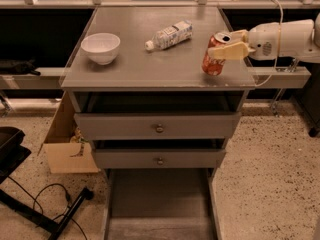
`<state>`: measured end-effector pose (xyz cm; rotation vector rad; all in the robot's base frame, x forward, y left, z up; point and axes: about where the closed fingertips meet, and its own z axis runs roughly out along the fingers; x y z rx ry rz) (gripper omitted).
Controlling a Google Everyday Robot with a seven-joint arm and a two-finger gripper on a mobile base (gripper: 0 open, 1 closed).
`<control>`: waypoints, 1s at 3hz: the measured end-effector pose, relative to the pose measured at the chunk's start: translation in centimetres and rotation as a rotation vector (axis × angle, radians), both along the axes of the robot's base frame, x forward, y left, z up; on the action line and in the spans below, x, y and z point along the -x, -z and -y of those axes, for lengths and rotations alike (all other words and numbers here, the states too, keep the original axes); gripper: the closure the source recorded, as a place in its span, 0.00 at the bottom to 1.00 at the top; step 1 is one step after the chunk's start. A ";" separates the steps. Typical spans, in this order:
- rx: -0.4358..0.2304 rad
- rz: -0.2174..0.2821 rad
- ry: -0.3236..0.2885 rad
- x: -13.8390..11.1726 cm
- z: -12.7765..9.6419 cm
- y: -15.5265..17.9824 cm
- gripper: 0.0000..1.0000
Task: Pick coke can from bottom drawer and place on counter
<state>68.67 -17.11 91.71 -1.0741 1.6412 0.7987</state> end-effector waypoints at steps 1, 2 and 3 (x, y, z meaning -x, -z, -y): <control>0.000 -0.013 0.092 -2.8 -1.7 0.4 1.00; 0.025 -0.054 0.214 -5.9 -1.8 2.3 0.96; 0.037 -0.078 0.257 -6.9 -1.3 3.2 0.76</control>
Offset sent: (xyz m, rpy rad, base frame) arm 0.0862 0.0082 -0.0387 -0.0612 0.0923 -0.3779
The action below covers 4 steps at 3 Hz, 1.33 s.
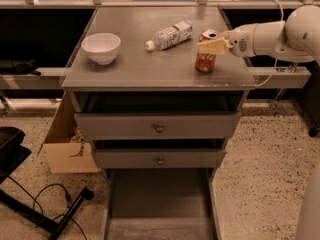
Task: Pick coke can from bottom drawer and place on counter
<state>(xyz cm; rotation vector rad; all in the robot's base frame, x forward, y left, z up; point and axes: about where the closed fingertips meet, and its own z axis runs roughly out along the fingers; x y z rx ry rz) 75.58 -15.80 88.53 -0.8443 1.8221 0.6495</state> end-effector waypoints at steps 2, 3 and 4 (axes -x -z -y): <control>0.000 0.000 0.000 0.0 0.0 0.0 0.30; 0.000 0.000 0.000 0.0 0.0 0.0 0.07; -0.044 0.044 -0.025 0.7 0.0 -1.9 0.00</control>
Offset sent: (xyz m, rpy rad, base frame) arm 0.0000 0.0000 0.0000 0.0000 0.0000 0.0000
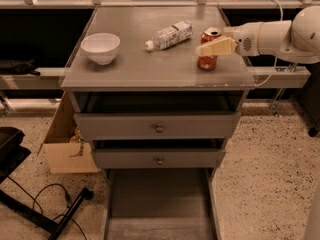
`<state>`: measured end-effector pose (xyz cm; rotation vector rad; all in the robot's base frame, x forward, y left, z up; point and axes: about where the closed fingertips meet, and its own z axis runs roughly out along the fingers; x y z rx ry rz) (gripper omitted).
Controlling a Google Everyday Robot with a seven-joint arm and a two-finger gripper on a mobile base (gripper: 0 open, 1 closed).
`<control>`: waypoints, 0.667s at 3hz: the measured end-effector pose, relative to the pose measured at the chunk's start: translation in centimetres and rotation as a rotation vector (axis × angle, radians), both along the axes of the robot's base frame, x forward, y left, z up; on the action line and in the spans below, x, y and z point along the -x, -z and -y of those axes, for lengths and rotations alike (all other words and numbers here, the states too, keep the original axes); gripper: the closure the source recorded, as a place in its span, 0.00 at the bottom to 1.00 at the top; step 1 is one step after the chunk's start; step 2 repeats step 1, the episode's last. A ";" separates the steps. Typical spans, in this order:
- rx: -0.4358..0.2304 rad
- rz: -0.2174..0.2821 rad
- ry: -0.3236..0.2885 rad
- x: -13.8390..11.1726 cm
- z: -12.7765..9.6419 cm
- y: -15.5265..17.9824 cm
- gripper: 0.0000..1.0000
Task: Pick coke can from bottom drawer and place on counter
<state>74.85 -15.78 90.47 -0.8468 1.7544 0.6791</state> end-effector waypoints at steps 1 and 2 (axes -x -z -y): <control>0.010 0.091 -0.032 2.6 -0.4 -4.5 0.00; 0.010 0.091 -0.032 2.6 -0.4 -4.5 0.00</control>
Offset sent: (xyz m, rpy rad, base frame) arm 0.0000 0.0000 0.0000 0.0000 0.0000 0.0000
